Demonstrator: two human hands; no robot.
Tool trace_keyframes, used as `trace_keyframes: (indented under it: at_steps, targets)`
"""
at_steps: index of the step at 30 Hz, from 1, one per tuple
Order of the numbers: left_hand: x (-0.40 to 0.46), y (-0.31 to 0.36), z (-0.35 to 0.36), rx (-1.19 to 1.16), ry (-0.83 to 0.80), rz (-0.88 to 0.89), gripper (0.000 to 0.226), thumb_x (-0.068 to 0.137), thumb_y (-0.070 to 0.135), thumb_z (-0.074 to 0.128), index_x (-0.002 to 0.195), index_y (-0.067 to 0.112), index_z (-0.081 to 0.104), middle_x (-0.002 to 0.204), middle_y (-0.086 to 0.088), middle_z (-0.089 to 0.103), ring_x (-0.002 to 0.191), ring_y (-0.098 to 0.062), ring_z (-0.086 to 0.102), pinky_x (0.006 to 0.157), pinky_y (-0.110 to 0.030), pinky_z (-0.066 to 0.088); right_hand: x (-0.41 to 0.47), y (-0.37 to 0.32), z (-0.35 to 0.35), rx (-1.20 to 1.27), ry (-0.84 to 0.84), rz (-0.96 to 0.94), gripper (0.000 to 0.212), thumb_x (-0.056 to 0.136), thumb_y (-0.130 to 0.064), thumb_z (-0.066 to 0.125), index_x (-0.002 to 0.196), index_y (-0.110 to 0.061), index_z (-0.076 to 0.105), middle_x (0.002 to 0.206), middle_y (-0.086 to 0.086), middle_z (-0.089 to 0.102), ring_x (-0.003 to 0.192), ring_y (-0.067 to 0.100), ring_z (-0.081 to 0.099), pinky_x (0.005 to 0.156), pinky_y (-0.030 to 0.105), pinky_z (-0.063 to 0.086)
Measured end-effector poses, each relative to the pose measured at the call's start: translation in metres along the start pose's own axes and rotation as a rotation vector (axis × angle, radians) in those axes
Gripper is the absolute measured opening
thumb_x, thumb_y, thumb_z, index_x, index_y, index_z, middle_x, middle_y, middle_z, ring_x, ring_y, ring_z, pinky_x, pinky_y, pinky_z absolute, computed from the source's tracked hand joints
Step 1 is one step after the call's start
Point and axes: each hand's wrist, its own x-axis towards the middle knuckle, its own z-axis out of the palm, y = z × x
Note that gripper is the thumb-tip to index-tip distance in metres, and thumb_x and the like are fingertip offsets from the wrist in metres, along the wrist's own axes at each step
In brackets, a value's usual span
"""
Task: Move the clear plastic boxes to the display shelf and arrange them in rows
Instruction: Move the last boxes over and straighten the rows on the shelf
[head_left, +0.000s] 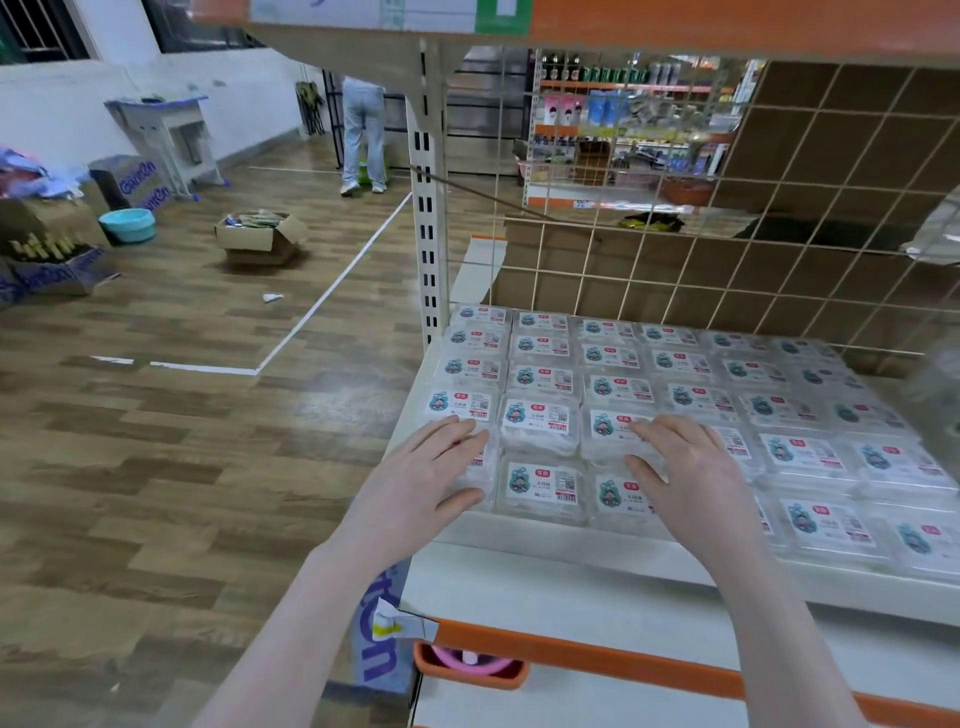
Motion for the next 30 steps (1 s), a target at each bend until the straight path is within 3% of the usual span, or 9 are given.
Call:
trace_keyframes:
  at_steps: [7, 9, 13, 16, 19, 22, 26, 30]
  targets:
    - [0.005, 0.014, -0.001, 0.035, 0.043, -0.098, 0.058, 0.086, 0.05, 0.039, 0.12, 0.009, 0.062, 0.124, -0.007, 0.062, 0.119, -0.022, 0.051, 0.106, -0.026, 0.027, -0.021, 0.012, -0.007, -0.039, 0.111, 0.141, 0.034, 0.082, -0.012, 0.069, 0.115, -0.003, 0.064, 0.111, 0.017, 0.064, 0.106, 0.039, 0.055, 0.087, 0.047, 0.047]
    - [0.011, 0.025, 0.001, -0.003, 0.057, -0.153, 0.059, 0.086, 0.049, 0.039, 0.119, 0.007, 0.062, 0.123, -0.01, 0.062, 0.118, -0.027, 0.055, 0.104, -0.026, 0.034, -0.031, 0.02, -0.009, -0.053, 0.155, 0.201, 0.035, 0.082, -0.012, 0.069, 0.116, -0.002, 0.063, 0.112, 0.018, 0.063, 0.107, 0.039, 0.055, 0.088, 0.047, 0.046]
    - [0.024, 0.053, 0.002, -0.08, 0.069, -0.185, 0.06, 0.088, 0.055, 0.049, 0.12, 0.006, 0.061, 0.122, -0.013, 0.061, 0.117, -0.033, 0.056, 0.092, -0.043, 0.049, -0.055, 0.043, -0.018, -0.103, 0.214, 0.263, 0.039, 0.081, -0.014, 0.07, 0.117, 0.0, 0.061, 0.106, 0.019, 0.064, 0.099, 0.04, 0.058, 0.082, 0.045, 0.048]
    - [0.038, 0.083, 0.004, -0.061, 0.103, -0.161, 0.05, 0.085, 0.043, 0.063, 0.118, 0.006, 0.063, 0.122, -0.013, 0.061, 0.114, -0.033, 0.058, 0.09, -0.043, 0.05, -0.076, 0.066, -0.03, -0.131, 0.258, 0.313, 0.039, 0.08, -0.016, 0.071, 0.115, 0.001, 0.062, 0.102, 0.019, 0.065, 0.095, 0.04, 0.06, 0.078, 0.045, 0.049]
    - [0.052, 0.126, 0.006, -0.109, 0.06, -0.151, 0.057, 0.09, 0.045, 0.056, 0.135, 0.012, 0.049, 0.144, -0.008, 0.044, 0.136, -0.028, 0.036, 0.109, -0.038, 0.032, -0.1, 0.093, -0.05, -0.164, 0.293, 0.366, 0.04, 0.079, -0.015, 0.073, 0.114, 0.001, 0.062, 0.104, 0.02, 0.065, 0.096, 0.04, 0.061, 0.076, 0.045, 0.051]
    - [0.066, 0.178, 0.016, -0.118, 0.014, -0.09, 0.062, 0.094, 0.049, 0.043, 0.146, 0.019, 0.03, 0.154, -0.001, 0.024, 0.144, -0.02, 0.015, 0.116, -0.03, 0.013, -0.127, 0.123, -0.079, -0.205, 0.334, 0.42, 0.04, 0.078, -0.015, 0.074, 0.113, 0.002, 0.063, 0.102, 0.02, 0.065, 0.093, 0.039, 0.062, 0.075, 0.043, 0.051]
    - [0.084, 0.265, 0.031, -0.114, -0.044, -0.014, 0.067, 0.094, 0.055, 0.035, 0.149, 0.021, 0.019, 0.157, 0.003, 0.012, 0.145, -0.016, 0.007, 0.117, -0.029, 0.007, -0.169, 0.175, -0.123, -0.238, 0.412, 0.488, 0.037, 0.076, -0.011, 0.075, 0.109, 0.003, 0.064, 0.097, 0.019, 0.066, 0.089, 0.038, 0.062, 0.073, 0.043, 0.051]
    - [0.093, 0.365, 0.048, -0.169, -0.123, 0.061, 0.068, 0.093, 0.057, 0.035, 0.149, 0.023, 0.018, 0.159, 0.003, 0.007, 0.146, -0.016, 0.002, 0.117, -0.03, 0.005, -0.221, 0.235, -0.17, -0.221, 0.425, 0.591, 0.038, 0.084, -0.019, 0.068, 0.117, -0.001, 0.06, 0.109, 0.018, 0.062, 0.099, 0.038, 0.057, 0.08, 0.043, 0.048]
